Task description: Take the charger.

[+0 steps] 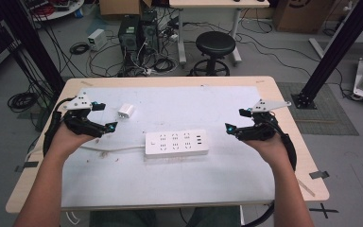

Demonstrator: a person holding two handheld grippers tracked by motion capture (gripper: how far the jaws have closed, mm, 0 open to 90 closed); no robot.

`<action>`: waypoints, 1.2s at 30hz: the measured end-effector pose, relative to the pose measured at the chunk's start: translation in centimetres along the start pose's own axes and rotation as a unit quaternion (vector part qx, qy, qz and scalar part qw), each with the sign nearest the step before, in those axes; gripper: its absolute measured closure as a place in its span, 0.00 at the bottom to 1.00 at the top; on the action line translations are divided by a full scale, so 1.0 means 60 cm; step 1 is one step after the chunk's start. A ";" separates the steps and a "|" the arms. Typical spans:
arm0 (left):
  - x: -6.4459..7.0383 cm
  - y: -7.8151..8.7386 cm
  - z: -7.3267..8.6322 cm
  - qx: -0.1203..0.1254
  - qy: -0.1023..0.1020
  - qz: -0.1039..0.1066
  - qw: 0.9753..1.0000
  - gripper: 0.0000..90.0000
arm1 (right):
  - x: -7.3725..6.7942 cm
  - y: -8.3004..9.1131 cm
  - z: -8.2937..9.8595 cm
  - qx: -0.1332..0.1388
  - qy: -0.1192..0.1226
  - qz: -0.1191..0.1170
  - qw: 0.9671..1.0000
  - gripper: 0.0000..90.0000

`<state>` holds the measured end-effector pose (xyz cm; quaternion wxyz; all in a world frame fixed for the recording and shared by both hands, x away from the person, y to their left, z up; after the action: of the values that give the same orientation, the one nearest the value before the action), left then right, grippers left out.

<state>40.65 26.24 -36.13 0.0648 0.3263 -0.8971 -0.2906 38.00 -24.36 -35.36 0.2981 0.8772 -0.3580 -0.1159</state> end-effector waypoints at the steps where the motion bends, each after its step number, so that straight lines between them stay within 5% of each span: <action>1: -0.002 -0.002 -0.003 -0.002 0.001 -0.002 1.000 0.11 | -0.001 -0.001 -0.001 -0.002 -0.004 0.002 1.000 0.21; 8: -0.015 -0.020 -0.012 0.000 0.010 -0.009 1.000 0.11 | -0.002 -0.006 -0.010 -0.006 -0.007 -0.002 1.000 0.21; 12: -0.041 -0.063 -0.001 -0.038 0.032 -0.029 0.998 0.11 | -0.003 -0.009 -0.014 -0.010 -0.007 0.006 1.000 0.21; 21: -0.062 -0.105 -0.006 -0.055 0.047 -0.042 0.997 0.11 | -0.003 -0.011 -0.013 -0.019 -0.009 0.009 1.000 0.21; 25: -0.086 -0.139 -0.006 -0.077 0.072 -0.060 0.993 0.11 | -0.003 -0.013 -0.013 -0.022 -0.009 0.007 1.000 0.21; 27: -0.086 -0.139 -0.006 -0.077 0.072 -0.060 0.993 0.11 | -0.003 -0.013 -0.013 -0.022 -0.008 0.008 1.000 0.21; 31: -0.105 -0.166 0.012 -0.090 0.109 -0.062 0.988 0.11 | -0.003 -0.015 -0.015 -0.022 -0.010 0.008 1.000 0.21; 36: -0.114 -0.183 0.027 -0.106 0.121 -0.070 0.985 0.11 | -0.004 -0.015 -0.015 -0.021 -0.007 0.009 1.000 0.21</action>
<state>51.52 24.49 -43.16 0.1868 0.4121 -0.8221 -0.3457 38.73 -23.27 -35.19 0.3148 0.8667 -0.3654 -0.1272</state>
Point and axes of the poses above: each handheld gripper's, and its own axes: y roughly backward along the jaws, z roughly out of its underside, x roughly to its right, the point moved 3 cm from there along -y, roughly forward along the jaws, and after that the axes turned 5 degrees about -x, right-handed, at the moved point
